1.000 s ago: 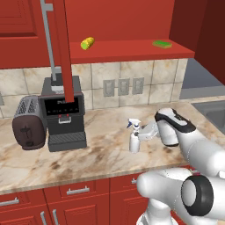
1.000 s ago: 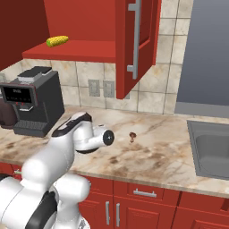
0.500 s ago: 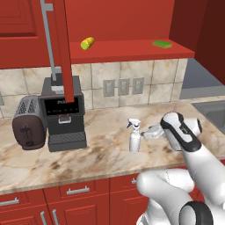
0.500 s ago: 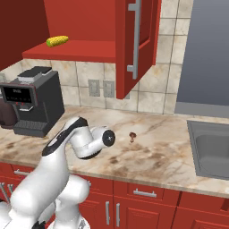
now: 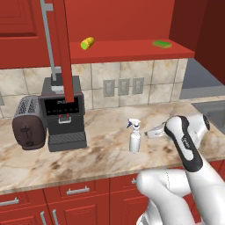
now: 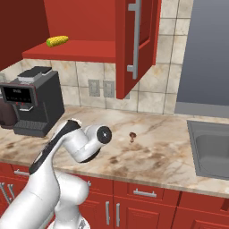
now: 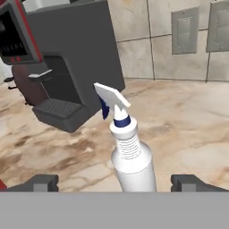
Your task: Pick the spray and sponge from the cabinet and place them on the counter.
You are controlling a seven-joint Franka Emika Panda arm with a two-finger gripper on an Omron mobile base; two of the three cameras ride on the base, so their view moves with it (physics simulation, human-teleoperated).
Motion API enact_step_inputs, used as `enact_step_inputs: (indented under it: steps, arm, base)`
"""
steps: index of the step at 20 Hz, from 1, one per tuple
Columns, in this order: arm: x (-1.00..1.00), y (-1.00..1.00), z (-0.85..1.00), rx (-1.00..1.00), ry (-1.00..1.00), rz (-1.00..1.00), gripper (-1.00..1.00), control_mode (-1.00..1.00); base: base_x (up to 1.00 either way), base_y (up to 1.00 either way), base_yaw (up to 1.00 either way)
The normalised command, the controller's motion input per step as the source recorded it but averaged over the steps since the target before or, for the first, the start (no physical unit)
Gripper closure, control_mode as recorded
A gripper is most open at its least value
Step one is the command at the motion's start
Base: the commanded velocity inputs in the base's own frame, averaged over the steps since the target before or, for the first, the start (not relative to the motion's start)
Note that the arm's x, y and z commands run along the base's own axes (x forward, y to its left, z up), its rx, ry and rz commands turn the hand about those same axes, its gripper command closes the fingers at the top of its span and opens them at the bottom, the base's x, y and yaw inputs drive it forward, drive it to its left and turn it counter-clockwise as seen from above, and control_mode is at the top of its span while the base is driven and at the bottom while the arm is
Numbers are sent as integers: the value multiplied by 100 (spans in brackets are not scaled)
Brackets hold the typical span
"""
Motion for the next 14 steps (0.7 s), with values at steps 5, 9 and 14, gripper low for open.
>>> enact_step_inputs:
  steps: [5,9,14]
  arm:
    - [-29,0,38,-2,9,-5,-100,-100]
    - [-31,-3,42,-1,4,-7,-100,-100]
    - [-26,-2,38,-3,3,-7,-100,-100]
  base:
    - [0,0,0]
    - [0,0,0]
    - [0,0,0]
